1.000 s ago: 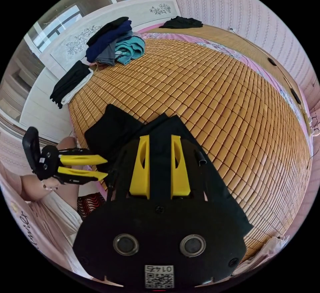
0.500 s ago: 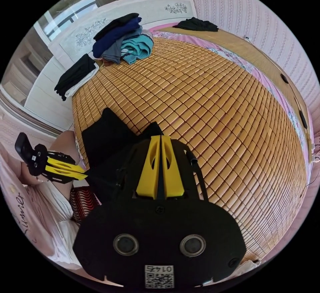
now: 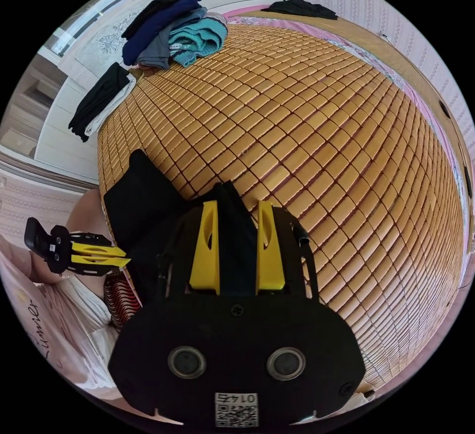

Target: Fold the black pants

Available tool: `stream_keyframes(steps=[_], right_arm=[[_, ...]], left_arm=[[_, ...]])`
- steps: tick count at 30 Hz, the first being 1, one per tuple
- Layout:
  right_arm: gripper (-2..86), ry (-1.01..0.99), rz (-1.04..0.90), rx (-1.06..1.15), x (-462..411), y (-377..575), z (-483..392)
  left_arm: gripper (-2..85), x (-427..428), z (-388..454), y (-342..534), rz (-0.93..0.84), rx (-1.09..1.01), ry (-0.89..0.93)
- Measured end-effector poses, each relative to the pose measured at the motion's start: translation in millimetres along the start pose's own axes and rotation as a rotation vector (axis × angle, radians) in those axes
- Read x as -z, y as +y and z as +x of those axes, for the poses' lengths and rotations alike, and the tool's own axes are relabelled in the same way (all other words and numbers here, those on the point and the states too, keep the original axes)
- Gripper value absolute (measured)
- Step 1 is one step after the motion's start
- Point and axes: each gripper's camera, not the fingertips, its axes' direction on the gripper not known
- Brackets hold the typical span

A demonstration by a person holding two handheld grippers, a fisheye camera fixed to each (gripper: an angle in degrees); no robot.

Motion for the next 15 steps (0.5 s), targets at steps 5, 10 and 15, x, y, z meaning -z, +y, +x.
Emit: stream_keyframes(steps=[5, 10, 15], right_arm=[[3.3, -0.033, -0.020, 0.109, 19.1, 1.0, -4.6], [1.5, -0.036, 0.165, 0.211, 83.3, 36.0, -18.7], [1.0, -0.094, 0.331, 0.318, 163.1, 87.3, -43.4]], left_arm=[[3.4, 13.9, -5.9, 5.2, 0.017, 0.007, 0.018], [10.1, 39.1, -11.8, 2.3, 0.146, -0.031, 0.048], [14.3, 33.6, -13.0, -11.2, 0.163, -0.121, 0.027]])
